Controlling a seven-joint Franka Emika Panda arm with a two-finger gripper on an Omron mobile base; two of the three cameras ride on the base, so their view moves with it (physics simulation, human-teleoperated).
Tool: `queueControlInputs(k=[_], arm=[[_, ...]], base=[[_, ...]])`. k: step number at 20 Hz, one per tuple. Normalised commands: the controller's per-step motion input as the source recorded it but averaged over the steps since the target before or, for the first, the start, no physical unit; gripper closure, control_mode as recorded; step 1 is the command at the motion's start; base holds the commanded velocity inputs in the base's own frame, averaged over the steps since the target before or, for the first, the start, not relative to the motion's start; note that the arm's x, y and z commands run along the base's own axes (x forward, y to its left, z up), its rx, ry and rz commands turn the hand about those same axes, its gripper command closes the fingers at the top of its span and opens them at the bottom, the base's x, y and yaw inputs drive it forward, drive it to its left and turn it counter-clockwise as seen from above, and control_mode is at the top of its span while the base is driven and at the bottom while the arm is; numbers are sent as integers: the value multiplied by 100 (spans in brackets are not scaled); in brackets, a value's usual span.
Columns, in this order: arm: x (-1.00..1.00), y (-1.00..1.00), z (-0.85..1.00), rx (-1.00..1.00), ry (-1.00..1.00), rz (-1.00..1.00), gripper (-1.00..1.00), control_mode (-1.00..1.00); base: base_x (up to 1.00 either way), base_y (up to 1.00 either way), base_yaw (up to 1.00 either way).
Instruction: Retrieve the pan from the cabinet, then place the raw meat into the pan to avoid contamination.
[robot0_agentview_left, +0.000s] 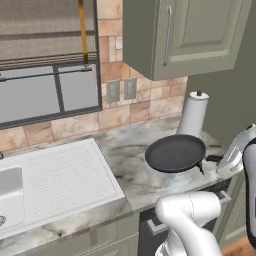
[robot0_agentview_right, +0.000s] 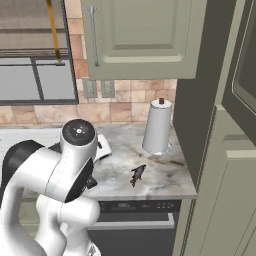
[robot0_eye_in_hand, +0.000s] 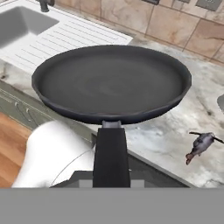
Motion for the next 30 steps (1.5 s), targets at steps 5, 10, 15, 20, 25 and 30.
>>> queueControlInputs(k=[5, 10, 15, 20, 25, 30], arm=[[26, -3, -28, 0, 0, -2, 100, -100], [32, 0, -34, 0, 0, 0, 100, -100], [35, 0, -42, 0, -2, 0, 100, -100], [35, 0, -40, 0, -4, 0, 100, -100], [34, 0, -39, 0, -4, 0, 100, -100], [37, 0, -38, 0, -4, 0, 100, -100]], base=[[0, 0, 0], [0, 0, 0], [0, 0, 0], [0, 0, 0], [0, 0, 0], [0, 0, 0]])
